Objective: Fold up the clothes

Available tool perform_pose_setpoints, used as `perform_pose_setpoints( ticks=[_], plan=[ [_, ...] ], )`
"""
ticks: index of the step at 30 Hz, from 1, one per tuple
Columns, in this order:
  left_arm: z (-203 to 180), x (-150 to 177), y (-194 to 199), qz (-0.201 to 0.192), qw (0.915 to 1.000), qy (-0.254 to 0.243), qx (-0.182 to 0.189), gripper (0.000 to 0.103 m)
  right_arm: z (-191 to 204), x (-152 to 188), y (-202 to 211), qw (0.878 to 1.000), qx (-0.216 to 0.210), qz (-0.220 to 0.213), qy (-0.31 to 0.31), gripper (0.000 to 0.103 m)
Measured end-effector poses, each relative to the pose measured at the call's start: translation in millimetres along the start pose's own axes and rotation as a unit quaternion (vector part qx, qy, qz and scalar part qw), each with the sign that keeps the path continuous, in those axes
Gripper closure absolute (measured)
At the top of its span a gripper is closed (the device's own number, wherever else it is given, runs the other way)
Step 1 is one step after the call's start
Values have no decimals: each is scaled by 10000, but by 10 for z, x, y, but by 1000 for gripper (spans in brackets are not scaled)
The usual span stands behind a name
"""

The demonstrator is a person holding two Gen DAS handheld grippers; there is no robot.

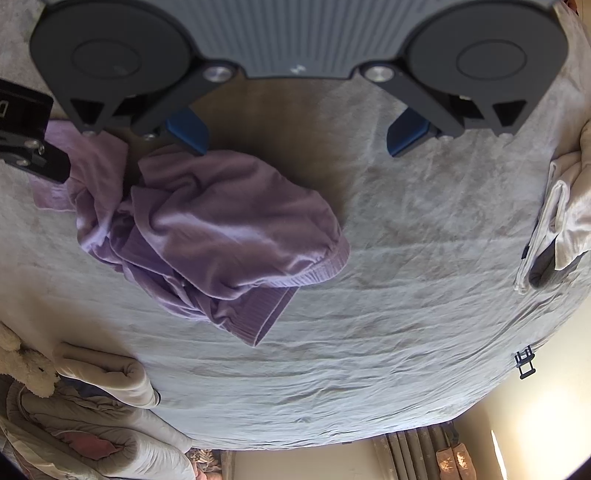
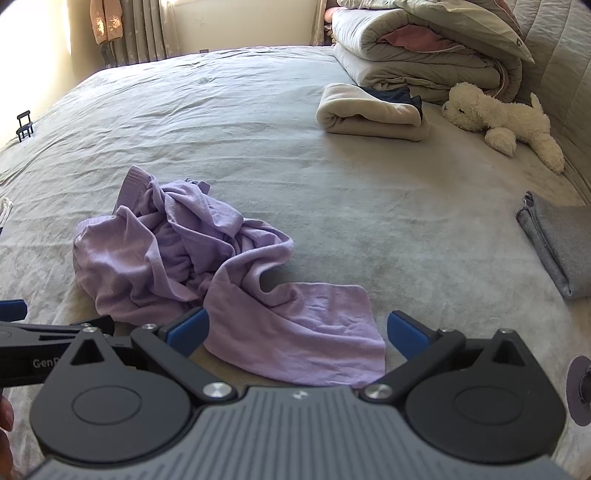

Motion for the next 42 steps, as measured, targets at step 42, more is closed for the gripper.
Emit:
perform_pose_setpoints(
  ticks=[42],
  plan=[
    [186,-111,-98,243,9997,30,26,0,-29,-80,-194,9994,166,128,267,0]
  ],
)
Point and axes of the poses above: each gripper's, at about its wrist camera, not at the fingertips, and y roughly against the way its jaws point, z to its left, x to its underside, the point moved 8 cm from there along -y, roughly the way its jaws point, and after that the axes turned 2 degrees about x, right-handed, at the moved point
